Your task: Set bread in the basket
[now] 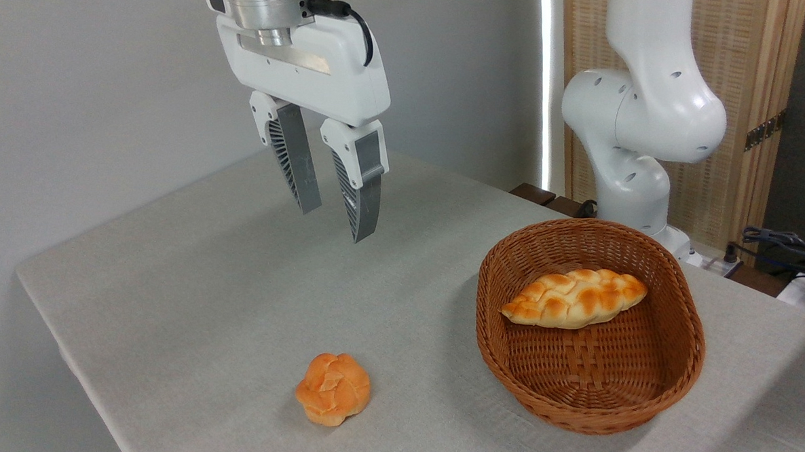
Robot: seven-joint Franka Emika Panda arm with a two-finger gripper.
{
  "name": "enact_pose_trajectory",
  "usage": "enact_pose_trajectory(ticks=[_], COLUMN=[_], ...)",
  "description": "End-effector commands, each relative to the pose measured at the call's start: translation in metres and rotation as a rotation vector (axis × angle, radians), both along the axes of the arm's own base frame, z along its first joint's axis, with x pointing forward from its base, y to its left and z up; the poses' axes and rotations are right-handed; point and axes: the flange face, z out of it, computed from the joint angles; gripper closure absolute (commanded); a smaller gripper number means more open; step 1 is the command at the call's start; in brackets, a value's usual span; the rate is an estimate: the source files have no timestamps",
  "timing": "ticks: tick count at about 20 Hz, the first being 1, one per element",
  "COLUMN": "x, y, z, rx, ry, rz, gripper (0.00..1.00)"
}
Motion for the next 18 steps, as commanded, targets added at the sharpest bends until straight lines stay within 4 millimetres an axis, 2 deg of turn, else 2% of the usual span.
enact_pose_trajectory(ticks=[1, 5, 7, 10, 16, 18], x=[-0.003, -0.012, -0.013, -0.01, -0.006, -0.007], y=[0.002, 0.007, 0.015, 0.016, 0.019, 0.032], z=[0.005, 0.001, -0.001, -0.004, -0.031, -0.05], rx=[-0.008, -0.01, -0.011, -0.013, -0.011, -0.014], ry=[0.008, 0.008, 0.007, -0.008, -0.036, -0.034], rz=[0.009, 0.005, 0.007, 0.009, 0.018, 0.044], gripper=[0.0, 0.0, 0.0, 0.0, 0.0, 0.0])
